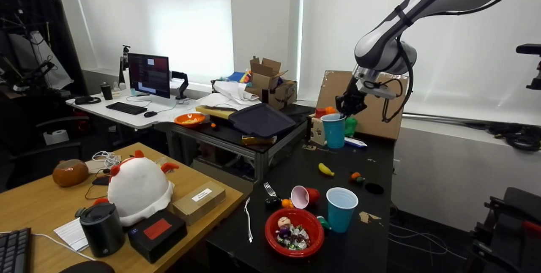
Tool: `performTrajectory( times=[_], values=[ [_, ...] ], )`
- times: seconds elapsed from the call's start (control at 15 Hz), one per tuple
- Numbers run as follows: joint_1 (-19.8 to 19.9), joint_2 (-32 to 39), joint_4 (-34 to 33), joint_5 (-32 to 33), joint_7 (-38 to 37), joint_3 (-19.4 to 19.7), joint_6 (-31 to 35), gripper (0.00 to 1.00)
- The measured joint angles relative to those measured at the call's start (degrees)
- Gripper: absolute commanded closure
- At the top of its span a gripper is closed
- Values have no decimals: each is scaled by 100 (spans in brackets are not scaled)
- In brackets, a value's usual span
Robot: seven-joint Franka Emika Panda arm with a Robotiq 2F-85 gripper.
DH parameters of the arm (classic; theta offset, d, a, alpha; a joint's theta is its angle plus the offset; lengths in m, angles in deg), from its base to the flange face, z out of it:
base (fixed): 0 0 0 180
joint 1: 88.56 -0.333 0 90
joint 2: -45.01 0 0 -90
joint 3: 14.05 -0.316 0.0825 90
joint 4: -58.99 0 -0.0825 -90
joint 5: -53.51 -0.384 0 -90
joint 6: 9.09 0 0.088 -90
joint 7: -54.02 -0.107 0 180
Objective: Pour the contents from the right blue cup into the bowl
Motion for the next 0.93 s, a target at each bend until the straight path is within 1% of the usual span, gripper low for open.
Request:
performTrajectory(
  times=[0.13,0.33,0.6,0.93],
  values=[
    [-137,88,-144,-159,101,205,-202,99],
    [-210,382,-376,-351,248,366,-281,99],
    [-213,952,-789,-492,453,406,-281,99],
    [-230,1587,-1297,-507,609,341,-280,99]
  ],
)
